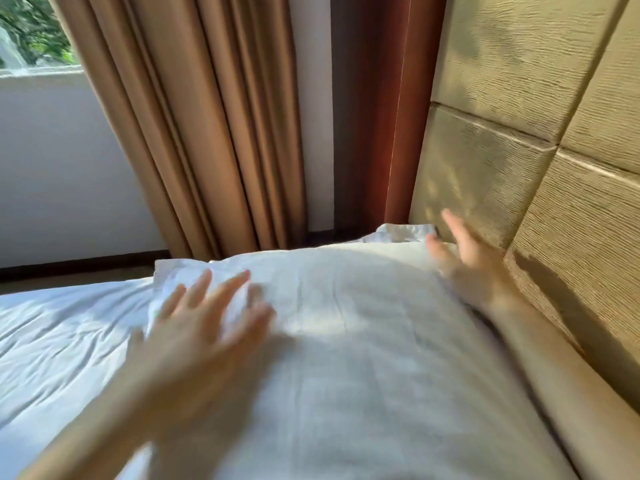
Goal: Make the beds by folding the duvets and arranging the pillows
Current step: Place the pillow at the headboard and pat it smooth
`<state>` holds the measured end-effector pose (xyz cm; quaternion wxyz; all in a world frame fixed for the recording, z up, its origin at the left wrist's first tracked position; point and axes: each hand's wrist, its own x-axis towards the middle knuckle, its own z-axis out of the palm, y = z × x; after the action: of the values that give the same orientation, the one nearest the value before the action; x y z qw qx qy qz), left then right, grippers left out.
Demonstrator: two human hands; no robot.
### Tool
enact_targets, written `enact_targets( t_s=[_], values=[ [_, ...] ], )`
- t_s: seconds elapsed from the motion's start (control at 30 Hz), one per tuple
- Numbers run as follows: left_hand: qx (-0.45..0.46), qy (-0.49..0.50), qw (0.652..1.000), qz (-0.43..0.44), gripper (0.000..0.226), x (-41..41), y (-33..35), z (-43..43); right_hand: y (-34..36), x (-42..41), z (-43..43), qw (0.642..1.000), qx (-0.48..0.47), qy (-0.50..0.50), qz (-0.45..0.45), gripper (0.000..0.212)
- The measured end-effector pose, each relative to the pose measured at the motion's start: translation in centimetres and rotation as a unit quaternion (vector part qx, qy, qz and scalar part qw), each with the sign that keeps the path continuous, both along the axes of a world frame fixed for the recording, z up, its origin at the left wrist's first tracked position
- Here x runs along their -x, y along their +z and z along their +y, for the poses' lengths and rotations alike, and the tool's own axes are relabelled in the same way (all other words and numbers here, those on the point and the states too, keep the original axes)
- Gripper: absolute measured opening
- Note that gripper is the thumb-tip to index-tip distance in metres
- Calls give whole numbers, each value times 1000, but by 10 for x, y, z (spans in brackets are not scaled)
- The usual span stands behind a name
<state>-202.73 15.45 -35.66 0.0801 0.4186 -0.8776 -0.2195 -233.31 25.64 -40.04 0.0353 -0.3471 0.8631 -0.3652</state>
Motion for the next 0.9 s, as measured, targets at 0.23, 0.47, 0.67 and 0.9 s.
enact_targets(
  t_s=[0.23, 0.47, 0.67, 0.9],
  values=[
    [-94, 72, 990, -82, 120, 21, -35, -7, -36, 5, 13, 971, -226, 9, -79, 101],
    [-121, 61, 986, -96, 73, -17, -12, 87, -2, -111, 151, 971, -219, 38, -93, 53],
    [-198, 93, 972, -87, 128, -144, -6, 212, -8, -155, 307, 937, -182, -99, -282, 95],
    [-450, 86, 889, -19, 171, -256, -18, 279, 18, -247, 402, 904, -250, -206, -280, 49]
  ],
)
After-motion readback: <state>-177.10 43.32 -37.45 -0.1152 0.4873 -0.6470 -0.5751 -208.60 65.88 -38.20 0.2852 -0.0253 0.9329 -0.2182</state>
